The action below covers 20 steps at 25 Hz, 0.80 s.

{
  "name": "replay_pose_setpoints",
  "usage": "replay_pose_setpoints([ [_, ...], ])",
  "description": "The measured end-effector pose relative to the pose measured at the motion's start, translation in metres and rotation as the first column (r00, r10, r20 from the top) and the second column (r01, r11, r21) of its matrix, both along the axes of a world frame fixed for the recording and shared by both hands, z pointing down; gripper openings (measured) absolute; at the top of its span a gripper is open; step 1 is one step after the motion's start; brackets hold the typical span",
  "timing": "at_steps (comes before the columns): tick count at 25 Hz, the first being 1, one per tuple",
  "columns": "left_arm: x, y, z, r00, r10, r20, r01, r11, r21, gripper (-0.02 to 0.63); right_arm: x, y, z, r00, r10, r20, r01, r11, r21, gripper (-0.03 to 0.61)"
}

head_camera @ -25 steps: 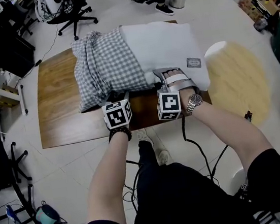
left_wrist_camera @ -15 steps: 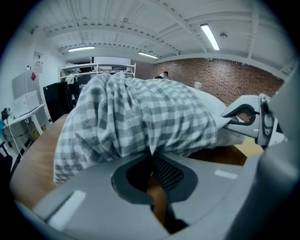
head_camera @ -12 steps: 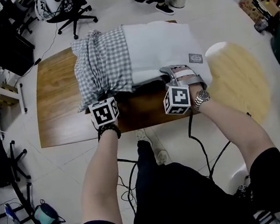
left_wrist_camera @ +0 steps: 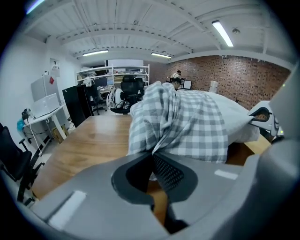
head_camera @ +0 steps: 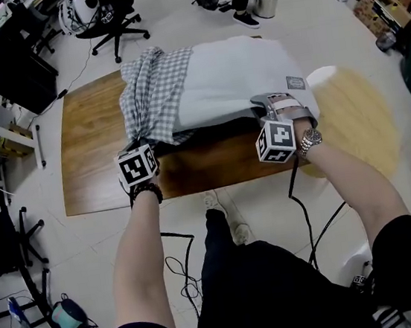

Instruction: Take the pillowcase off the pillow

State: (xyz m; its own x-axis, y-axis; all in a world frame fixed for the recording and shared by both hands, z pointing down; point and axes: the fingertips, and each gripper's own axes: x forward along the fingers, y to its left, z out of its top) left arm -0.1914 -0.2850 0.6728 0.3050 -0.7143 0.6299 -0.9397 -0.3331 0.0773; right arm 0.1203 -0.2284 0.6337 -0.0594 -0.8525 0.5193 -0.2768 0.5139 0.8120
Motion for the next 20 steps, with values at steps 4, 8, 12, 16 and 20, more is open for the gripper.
replay_pose_setpoints([
  [4, -0.028, -0.003, 0.004, 0.999, -0.030, 0.013, 0.031, 1.000, -0.007, 0.006, 0.000, 0.006, 0.007, 1.000, 0.015, 0.012, -0.015, 1.000, -0.024, 0.017],
  [8, -0.033, 0.006, 0.005, 0.999, -0.032, 0.009, 0.032, 0.999, -0.020, 0.006, -0.006, 0.015, 0.011, 0.999, 0.033, 0.017, -0.032, 0.998, -0.047, 0.020],
  [12, -0.018, 0.024, 0.010, 1.000, 0.015, 0.008, -0.015, 1.000, -0.025, 0.036, -0.018, 0.024, 0.013, 0.999, 0.013, 0.031, -0.011, 0.998, -0.055, 0.103],
  [16, -0.008, 0.041, 0.006, 0.998, 0.061, 0.030, -0.061, 0.998, -0.006, 0.144, -0.025, 0.041, 0.014, 0.998, -0.003, 0.062, 0.007, 0.997, -0.080, 0.163],
  [20, -0.004, 0.058, -0.011, 0.995, 0.089, 0.052, -0.091, 0.995, 0.045, 0.161, -0.043, 0.063, 0.007, 0.997, -0.050, 0.050, 0.053, 0.997, -0.060, 0.166],
])
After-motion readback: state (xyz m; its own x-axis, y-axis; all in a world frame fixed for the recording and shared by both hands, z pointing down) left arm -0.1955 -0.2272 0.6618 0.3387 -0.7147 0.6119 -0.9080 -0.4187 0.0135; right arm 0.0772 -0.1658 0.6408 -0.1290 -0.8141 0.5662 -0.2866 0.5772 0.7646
